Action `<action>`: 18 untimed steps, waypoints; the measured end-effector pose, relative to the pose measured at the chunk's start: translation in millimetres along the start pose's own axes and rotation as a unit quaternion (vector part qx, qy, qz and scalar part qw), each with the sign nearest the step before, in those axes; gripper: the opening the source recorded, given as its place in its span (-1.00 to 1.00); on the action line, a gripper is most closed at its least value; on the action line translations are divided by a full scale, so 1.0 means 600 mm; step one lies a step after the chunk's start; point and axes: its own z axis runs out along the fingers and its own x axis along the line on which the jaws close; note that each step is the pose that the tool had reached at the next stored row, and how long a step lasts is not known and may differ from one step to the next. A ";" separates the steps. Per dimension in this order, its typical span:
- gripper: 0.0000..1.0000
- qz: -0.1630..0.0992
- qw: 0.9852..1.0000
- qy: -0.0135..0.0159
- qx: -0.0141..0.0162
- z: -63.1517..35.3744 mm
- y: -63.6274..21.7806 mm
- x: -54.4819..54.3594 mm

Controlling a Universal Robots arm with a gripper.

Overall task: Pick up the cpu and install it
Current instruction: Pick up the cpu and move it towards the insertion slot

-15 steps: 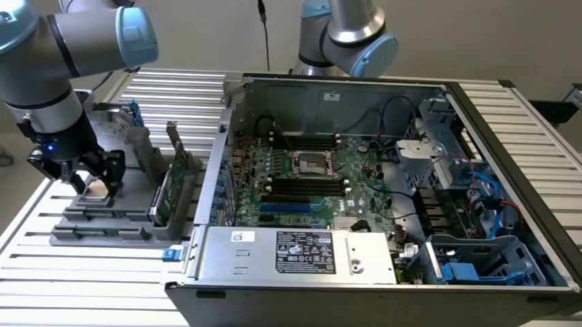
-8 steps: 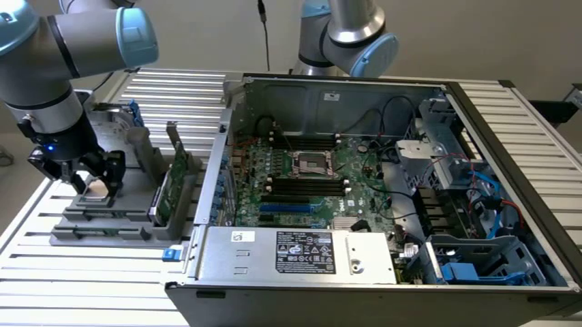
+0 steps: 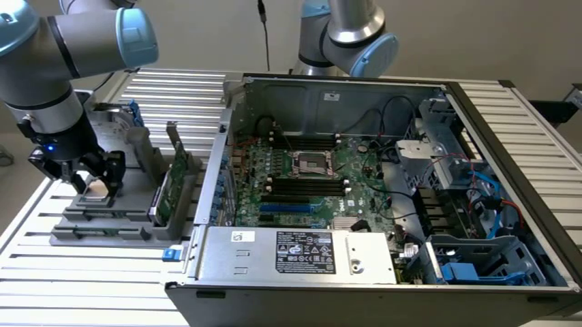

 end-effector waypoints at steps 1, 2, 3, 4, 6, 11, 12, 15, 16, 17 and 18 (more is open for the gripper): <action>0.23 0.001 1.000 0.000 0.000 0.000 0.000 0.000; 0.23 0.001 1.000 0.000 0.000 0.000 0.000 0.000; 0.23 0.002 1.000 0.000 0.000 0.000 0.000 0.000; 0.23 0.002 1.000 0.000 0.000 0.001 0.000 0.000; 0.23 0.002 1.000 0.000 0.000 0.001 0.000 0.000; 0.23 0.003 1.000 0.000 0.000 0.002 -0.001 0.001; 0.23 0.003 1.000 0.000 0.000 0.002 -0.001 0.001; 0.23 0.003 1.000 0.000 0.000 0.002 -0.001 0.001; 0.23 0.003 1.000 0.000 0.000 0.002 -0.001 0.001; 0.20 0.003 1.000 0.000 0.000 0.002 -0.001 0.001; 0.20 0.003 1.000 0.000 0.000 0.002 -0.001 0.001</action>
